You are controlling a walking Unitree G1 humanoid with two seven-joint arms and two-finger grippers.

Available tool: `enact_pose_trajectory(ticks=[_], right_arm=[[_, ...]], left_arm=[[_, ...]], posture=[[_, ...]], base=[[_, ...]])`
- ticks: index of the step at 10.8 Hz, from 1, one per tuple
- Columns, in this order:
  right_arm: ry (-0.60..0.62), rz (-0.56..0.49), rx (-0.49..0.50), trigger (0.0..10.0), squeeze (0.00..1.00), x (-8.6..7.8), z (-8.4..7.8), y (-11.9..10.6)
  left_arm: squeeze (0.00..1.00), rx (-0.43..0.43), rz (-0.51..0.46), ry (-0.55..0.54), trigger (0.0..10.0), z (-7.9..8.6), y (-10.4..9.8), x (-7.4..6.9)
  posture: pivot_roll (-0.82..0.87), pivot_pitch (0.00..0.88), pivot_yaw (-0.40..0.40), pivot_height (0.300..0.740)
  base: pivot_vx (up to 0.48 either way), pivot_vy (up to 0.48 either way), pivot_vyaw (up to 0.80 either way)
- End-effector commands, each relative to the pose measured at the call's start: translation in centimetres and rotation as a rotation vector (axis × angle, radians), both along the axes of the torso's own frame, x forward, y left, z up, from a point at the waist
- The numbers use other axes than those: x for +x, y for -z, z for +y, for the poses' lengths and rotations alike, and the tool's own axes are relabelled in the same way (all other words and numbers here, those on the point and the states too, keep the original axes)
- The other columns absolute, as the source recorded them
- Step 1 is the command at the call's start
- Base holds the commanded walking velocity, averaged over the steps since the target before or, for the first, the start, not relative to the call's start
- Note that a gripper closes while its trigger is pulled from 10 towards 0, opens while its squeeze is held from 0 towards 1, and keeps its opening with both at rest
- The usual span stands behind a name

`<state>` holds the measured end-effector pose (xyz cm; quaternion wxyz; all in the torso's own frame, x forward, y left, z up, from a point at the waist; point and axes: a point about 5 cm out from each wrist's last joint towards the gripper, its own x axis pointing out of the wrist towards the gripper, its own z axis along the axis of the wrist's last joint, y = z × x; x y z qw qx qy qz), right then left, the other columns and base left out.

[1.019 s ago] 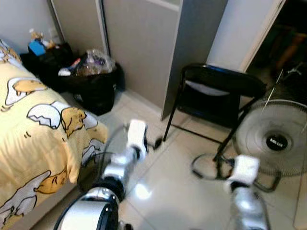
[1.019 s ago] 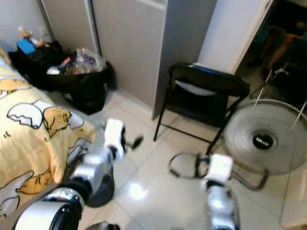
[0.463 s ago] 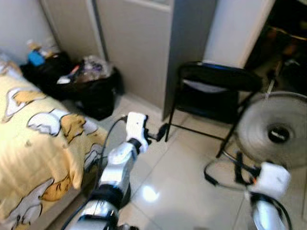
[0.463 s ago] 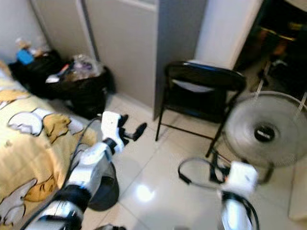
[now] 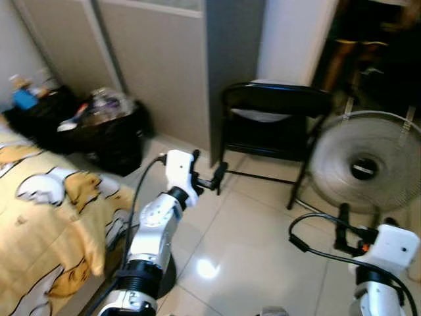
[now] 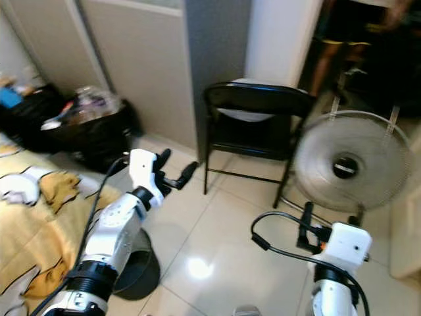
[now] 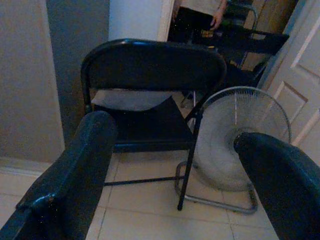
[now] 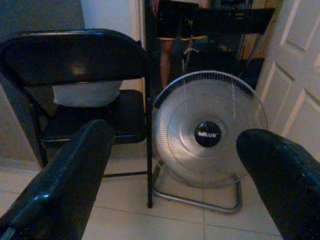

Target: Clean up the room

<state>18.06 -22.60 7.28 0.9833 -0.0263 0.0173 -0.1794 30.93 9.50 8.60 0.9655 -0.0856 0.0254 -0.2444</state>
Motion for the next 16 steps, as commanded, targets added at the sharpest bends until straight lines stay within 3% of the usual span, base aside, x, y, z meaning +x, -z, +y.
enact_pose_trajectory(ticks=[1, 2, 3, 6, 9, 14, 16], right_arm=[[-0.019, -0.044, -0.036, 10.0, 0.00, 0.9, 0.0, -1.5], [-0.038, -0.100, -0.061, 10.0, 0.00, 2.1, -0.5, -3.3], [-0.061, -0.114, -0.079, 10.0, 0.00, 2.8, -0.7, -4.0], [-0.116, -0.053, -0.079, 10.0, 0.00, 4.8, -1.2, -3.4], [-0.237, -0.016, -0.028, 10.0, 0.00, 7.7, 0.9, -2.5], [-0.342, -0.002, 0.005, 10.0, 0.00, 10.2, 3.1, -1.8], [-0.375, 0.000, 0.018, 10.0, 0.00, 10.8, 3.7, -1.6]], left_arm=[[0.00, -0.012, -0.033, -0.042, 10.0, 1.1, -0.5, 0.0], [0.00, -0.067, -0.084, -0.059, 10.0, 1.3, -1.7, 0.2], [0.00, -0.066, -0.092, -0.060, 10.0, 1.2, -1.9, 0.3], [0.00, -0.040, -0.028, -0.080, 10.0, 1.4, -0.5, 0.0], [0.00, 0.032, 0.003, -0.123, 10.0, 2.0, 0.4, -0.9], [0.00, 0.044, -0.046, -0.181, 10.0, 2.9, -0.8, -0.9], [0.00, 0.082, -0.030, -0.223, 10.0, 4.7, -0.1, -1.9]], posture=[[-0.34, 0.000, 0.111, 0.725], [-0.34, 0.000, 0.110, 0.725], [-0.33, 0.000, 0.105, 0.725], [-0.29, 0.000, 0.067, 0.725], [-0.17, 0.000, -0.005, 0.725], [-0.10, 0.000, -0.048, 0.725], [-0.07, 0.000, -0.070, 0.725]], base=[[0.000, 0.000, 0.00], [0.000, 0.000, 0.00], [0.000, 0.000, 0.00], [0.000, 0.000, 0.00], [0.000, 0.000, 0.00], [0.000, 0.000, 0.00], [0.000, 0.000, 0.00]])
